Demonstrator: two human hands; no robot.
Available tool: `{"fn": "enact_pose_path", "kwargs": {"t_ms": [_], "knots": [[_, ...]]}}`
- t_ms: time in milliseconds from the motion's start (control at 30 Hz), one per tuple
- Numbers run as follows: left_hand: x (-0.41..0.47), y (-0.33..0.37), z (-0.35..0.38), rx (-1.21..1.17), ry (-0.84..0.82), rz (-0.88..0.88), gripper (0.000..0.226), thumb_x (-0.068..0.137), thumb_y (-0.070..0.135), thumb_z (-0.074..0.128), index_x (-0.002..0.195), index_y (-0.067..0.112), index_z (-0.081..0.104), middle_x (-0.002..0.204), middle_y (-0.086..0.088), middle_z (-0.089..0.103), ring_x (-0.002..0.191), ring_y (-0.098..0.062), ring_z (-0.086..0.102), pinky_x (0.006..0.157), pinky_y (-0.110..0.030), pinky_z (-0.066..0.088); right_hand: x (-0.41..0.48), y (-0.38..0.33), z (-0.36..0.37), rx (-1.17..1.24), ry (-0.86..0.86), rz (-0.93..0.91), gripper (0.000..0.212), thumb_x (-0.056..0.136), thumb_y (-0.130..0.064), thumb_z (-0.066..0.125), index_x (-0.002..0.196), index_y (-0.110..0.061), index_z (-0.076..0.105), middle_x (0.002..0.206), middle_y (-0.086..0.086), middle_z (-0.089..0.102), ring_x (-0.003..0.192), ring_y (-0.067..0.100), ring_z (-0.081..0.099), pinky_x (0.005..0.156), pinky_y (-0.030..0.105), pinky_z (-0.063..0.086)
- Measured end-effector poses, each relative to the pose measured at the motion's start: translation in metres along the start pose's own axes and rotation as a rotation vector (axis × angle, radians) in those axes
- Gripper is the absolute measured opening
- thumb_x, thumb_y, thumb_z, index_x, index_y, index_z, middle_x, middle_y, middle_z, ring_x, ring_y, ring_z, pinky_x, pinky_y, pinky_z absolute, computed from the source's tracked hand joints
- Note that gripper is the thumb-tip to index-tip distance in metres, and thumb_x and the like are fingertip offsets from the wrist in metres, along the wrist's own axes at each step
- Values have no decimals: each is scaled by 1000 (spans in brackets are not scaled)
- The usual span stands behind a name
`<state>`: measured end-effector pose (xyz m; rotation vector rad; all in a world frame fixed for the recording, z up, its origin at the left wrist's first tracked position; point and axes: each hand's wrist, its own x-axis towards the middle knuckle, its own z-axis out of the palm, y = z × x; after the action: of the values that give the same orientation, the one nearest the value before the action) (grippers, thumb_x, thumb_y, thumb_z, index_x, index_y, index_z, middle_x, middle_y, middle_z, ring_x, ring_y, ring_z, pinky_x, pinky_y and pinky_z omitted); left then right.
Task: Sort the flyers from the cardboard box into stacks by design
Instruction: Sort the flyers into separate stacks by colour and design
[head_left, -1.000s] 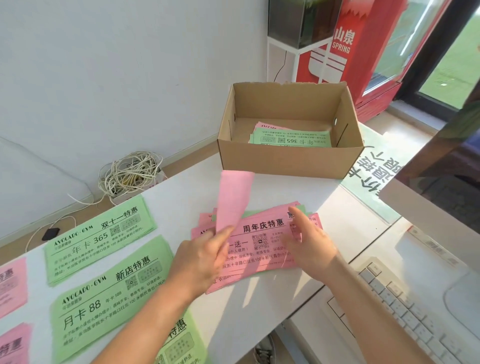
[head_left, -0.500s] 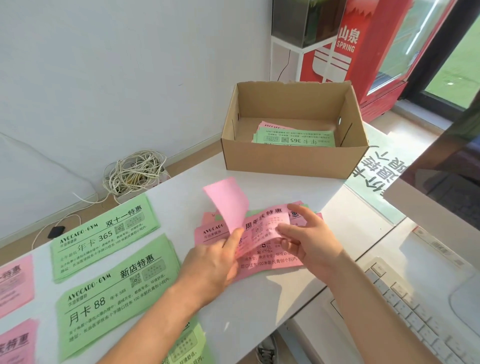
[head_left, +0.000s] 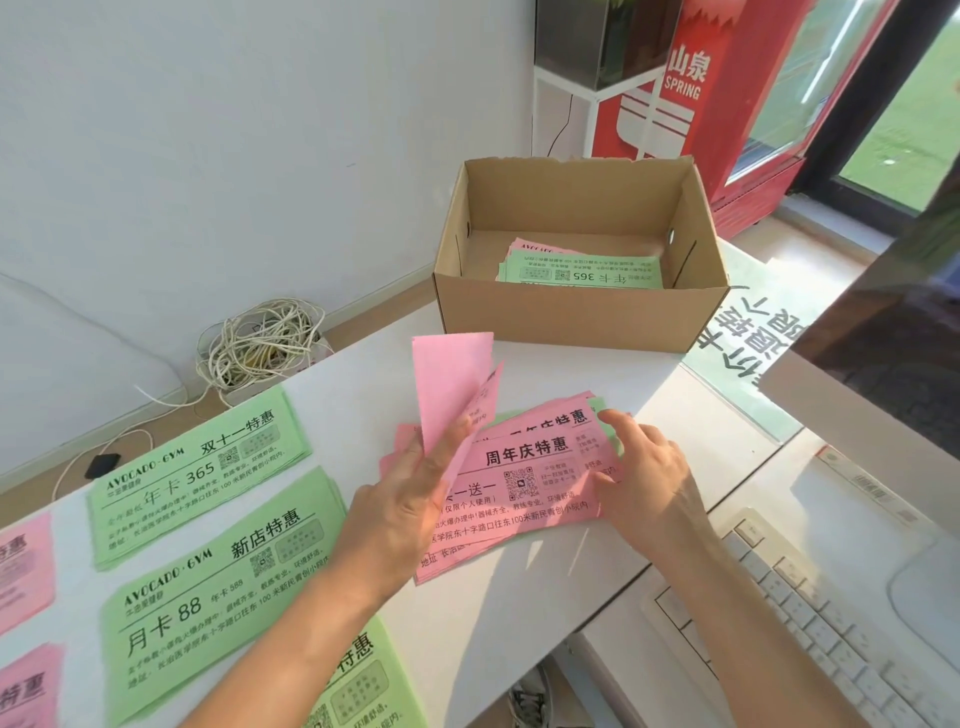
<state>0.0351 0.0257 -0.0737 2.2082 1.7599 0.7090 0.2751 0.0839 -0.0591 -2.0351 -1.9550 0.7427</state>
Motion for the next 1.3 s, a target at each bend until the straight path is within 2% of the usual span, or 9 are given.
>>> {"fn": "enact_pose_path", "kwargs": {"t_ms": [100, 400, 633, 733, 833, 967, 1067, 1200, 1300], "knots": [[2, 2, -1, 41, -47, 0, 75, 91, 17, 59, 145, 50, 18, 112, 5, 62, 60, -21, 62, 55, -33, 55, -2, 2, -1, -59, 51, -59, 54, 87, -24, 61, 137, -32, 44, 134, -2, 49, 113, 21, 42, 89, 25, 32], [2, 14, 5, 394, -102, 192, 55, 61, 51, 76, 103, 15, 71, 62, 2, 62, 37, -19, 53, 32, -21, 37, -10, -4, 13, -115, -98, -142, 44, 80, -48, 65, 118, -28, 57, 119, -1, 46, 110, 18, 38, 90, 28, 41], [3, 15, 9, 542, -161, 162, 69, 47, 59, 84, 99, 16, 70, 60, 2, 62, 37, -18, 54, 32, -23, 37, -10, -10, 15, 94, -229, -135, 45, 73, -50, 71, 113, -37, 55, 112, -7, 43, 111, 14, 41, 94, 30, 40], [2, 14, 8, 435, -168, 98, 40, 74, 50, 69, 96, 17, 65, 65, 2, 64, 43, -23, 58, 35, -27, 41, -13, -16, 17, 337, -222, -203, 27, 82, -43, 66, 105, -44, 52, 110, -5, 52, 105, 12, 49, 95, 31, 42], [2, 6, 8, 255, -151, -58, 9, 94, 25, 47, 100, 20, 52, 72, -3, 68, 56, -31, 62, 48, -36, 49, -18, -19, 17, 423, -207, -219, 41, 89, -39, 60, 126, -48, 44, 119, -6, 52, 114, 11, 48, 101, 34, 41], [1, 2, -1, -12, 9, -211, 55, 96, 29, 43, 139, 43, 11, 74, -5, 63, 52, -24, 58, 52, -31, 45, -16, -10, 12, -33, -53, -113, 70, 89, -40, 59, 146, -37, 19, 144, -3, 35, 129, 21, 31, 102, 35, 37], [1, 10, -6, -116, 5, -204, 94, 92, 19, 58, 133, 67, -11, 100, -14, 66, 50, 4, 50, 58, -3, 39, -13, -5, 8, -174, -78, -91, 83, 86, -49, 60, 150, -34, 9, 149, -2, 28, 131, 22, 28, 103, 36, 39], [-2, 5, -6, -73, 7, -84, 87, 90, 20, 61, 139, 63, 3, 143, -6, 46, 56, -2, 55, 67, -25, 57, -9, 0, 8, -233, -58, -174, 88, 80, -60, 63, 147, -34, 13, 139, -7, 43, 120, 19, 39, 94, 34, 45], [-1, 10, -4, 115, -84, 50, 71, 78, 17, 76, 135, 45, 46, 86, 7, 60, 44, -15, 55, 42, -24, 46, -8, 1, 4, -278, -25, -248, 75, 80, -64, 59, 141, -34, 28, 130, -16, 53, 114, 15, 46, 88, 30, 46]]}}
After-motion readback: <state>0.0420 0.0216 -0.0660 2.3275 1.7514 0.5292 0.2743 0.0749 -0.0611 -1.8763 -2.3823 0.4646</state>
